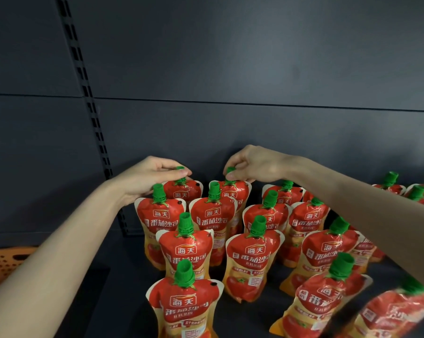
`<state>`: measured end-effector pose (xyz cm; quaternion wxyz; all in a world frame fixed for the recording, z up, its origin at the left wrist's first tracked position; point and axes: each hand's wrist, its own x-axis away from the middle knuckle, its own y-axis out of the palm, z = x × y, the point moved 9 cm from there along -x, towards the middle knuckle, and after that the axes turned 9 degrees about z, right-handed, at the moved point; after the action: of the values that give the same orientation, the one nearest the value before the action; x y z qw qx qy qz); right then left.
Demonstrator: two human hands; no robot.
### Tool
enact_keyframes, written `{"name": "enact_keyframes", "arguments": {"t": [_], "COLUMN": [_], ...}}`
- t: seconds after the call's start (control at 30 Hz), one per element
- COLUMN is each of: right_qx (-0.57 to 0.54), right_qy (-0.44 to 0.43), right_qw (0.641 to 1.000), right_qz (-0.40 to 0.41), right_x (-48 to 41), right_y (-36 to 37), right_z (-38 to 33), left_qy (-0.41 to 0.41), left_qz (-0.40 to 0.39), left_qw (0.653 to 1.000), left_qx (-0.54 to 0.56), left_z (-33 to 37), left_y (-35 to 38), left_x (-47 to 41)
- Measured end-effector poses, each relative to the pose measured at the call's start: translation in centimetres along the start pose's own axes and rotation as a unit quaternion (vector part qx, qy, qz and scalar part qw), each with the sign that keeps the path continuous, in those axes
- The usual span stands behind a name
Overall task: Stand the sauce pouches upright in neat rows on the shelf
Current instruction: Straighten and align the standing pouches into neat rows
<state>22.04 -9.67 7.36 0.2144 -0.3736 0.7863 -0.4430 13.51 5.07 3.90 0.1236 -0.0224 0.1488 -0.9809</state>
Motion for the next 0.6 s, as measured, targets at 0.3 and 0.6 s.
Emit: {"name": "enact_keyframes", "arguments": {"t": [0.3, 0.6], "right_qx": [0.010, 0.016], "right_qy": [-0.004, -0.004], "right_qw": [1.000, 0.999], "right_qz": [0.002, 0.032], "right_x": [0.32, 0.68], "right_y": [-0.01, -0.34], "right_z": [-0.27, -0.55], "left_qy": [-0.001, -0.010], "left_qz": [0.028, 0.035], "left_qw": [1.000, 0.999], "left_qx": [-0.005, -0.009], "left_z": [0.20, 0.45], "left_y": [-0.22, -0.38], "left_x": [0.10, 0.52]}}
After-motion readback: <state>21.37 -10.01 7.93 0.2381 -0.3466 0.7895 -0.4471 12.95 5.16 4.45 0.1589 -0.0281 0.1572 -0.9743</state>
